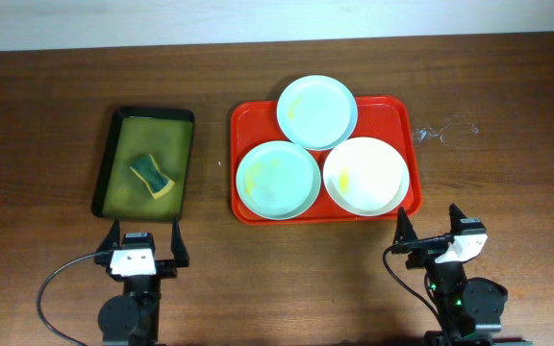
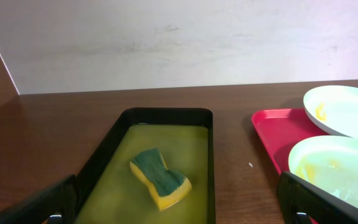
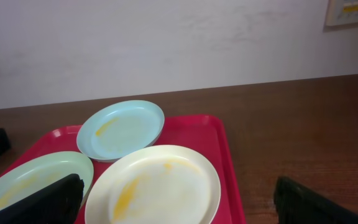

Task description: Clean dirty plates on tray and stack at the side

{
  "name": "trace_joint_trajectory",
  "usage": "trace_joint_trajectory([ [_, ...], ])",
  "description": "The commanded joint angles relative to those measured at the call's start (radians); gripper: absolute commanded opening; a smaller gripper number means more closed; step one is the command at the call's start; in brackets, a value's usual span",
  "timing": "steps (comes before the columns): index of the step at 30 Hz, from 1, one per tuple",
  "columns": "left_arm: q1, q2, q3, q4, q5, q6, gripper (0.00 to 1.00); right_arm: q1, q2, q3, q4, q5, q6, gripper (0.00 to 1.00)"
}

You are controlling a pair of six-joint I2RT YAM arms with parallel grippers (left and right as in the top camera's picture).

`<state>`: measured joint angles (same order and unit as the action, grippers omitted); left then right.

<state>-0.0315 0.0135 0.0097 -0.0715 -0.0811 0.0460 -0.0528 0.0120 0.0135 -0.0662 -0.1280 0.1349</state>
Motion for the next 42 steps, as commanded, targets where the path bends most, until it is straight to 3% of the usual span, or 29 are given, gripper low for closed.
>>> trace_joint_trajectory([
  [1,0.002,-0.008,-0.001,-0.008,0.011,0.020,0.99,-0.006,-0.008,-0.008,-0.001,0.008,0.000,0.98],
  [37,0.002,-0.008,0.000,-0.008,0.023,0.019,0.99,-0.006,-0.008,-0.008,-0.002,0.008,0.000,0.98],
  [42,0.002,-0.008,0.000,0.039,0.606,-0.091,0.99,-0.006,-0.008,-0.008,-0.002,0.008,0.000,0.98],
])
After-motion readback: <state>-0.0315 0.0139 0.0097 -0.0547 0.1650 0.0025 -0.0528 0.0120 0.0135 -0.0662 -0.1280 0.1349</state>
